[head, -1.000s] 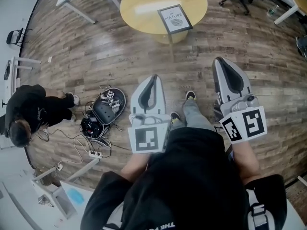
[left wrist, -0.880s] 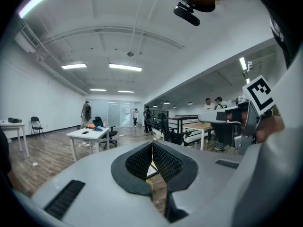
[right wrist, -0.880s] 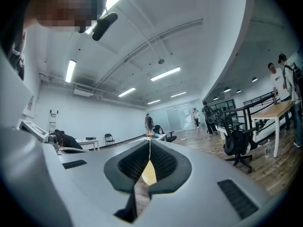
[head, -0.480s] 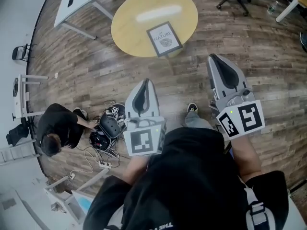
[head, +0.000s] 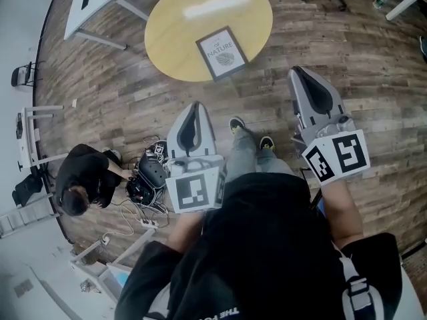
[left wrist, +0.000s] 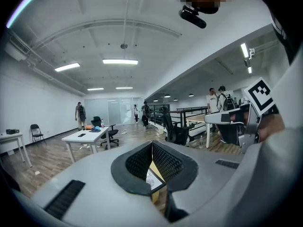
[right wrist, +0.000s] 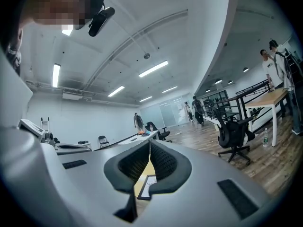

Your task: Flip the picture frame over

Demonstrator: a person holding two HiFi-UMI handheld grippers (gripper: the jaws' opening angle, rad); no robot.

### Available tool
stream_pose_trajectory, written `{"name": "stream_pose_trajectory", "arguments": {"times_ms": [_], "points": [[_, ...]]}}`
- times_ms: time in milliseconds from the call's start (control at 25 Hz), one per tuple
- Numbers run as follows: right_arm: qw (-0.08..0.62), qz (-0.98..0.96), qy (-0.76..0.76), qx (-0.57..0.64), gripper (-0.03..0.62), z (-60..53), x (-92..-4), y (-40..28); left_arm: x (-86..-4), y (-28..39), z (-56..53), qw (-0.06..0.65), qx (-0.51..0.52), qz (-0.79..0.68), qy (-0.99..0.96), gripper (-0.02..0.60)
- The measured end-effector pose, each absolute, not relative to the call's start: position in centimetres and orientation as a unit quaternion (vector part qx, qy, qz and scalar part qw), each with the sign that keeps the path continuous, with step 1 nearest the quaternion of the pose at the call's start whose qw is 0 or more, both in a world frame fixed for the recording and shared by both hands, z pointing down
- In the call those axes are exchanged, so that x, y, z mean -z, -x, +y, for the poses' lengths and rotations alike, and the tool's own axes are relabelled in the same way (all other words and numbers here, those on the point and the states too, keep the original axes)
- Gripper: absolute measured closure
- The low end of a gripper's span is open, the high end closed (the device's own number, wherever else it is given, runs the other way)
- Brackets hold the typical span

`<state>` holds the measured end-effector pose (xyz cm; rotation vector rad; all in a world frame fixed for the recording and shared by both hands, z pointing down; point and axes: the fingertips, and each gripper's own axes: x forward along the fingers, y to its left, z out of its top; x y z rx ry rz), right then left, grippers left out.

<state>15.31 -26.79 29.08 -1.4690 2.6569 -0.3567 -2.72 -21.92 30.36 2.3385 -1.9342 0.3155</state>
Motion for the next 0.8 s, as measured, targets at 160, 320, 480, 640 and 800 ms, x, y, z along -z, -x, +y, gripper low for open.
{"name": "stream_pose_trajectory", "arguments": {"times_ms": [160,320,480,640,800], "points": [[0.033,0.865,0.487,0.114,0.574,-29.1,-29.7,-14.3,-31.4,4.3,-24.3,0.04,-0.104,-0.628,-0.771,0.558],[0.021,0.87,0.482,0.103,0.574,-32.3,-29.5,-12.2,-31.7,6.5,-27.7,0.05,-0.099,-0.624,-0.774,0.558],[0.015,0.867,0.49,0.087,0.574,-36.1,-28.8,-11.0,-31.7,9.0,-31.4,0.061,-0.09,-0.625,-0.773,0.558],[-0.009,0.874,0.481,0.063,0.574,-39.4,-28.5,-9.4,-32.1,11.4,-34.5,0.062,-0.086,-0.619,-0.778,0.558],[-0.049,0.883,0.466,0.029,0.574,-41.9,-28.7,-6.9,-32.3,13.9,-37.0,0.066,-0.081,-0.619,-0.778,0.558]]}}
